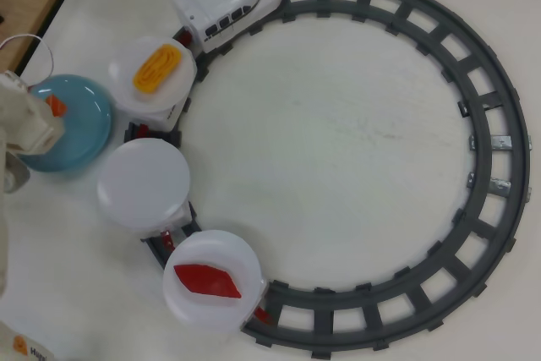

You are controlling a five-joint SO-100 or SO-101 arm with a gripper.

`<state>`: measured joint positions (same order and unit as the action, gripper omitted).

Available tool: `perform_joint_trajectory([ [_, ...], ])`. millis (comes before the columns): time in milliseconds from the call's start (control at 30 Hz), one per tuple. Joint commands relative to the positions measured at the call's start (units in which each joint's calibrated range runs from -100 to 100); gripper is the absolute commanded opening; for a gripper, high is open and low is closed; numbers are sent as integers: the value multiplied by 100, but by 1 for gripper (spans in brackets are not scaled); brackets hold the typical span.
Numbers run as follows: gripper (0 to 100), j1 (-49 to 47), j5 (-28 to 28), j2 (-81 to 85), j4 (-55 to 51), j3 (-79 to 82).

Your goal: Pick up the sushi from the Shinkansen and put it on the blue dish

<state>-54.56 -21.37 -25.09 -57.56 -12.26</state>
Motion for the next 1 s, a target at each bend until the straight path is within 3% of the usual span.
perform_joint_trajectory([
  [0,3,-64,45,-149,3,-559],
  [567,4,33,55,-863,62,-992],
  [967,22,306,45,-863,-116,-1533],
])
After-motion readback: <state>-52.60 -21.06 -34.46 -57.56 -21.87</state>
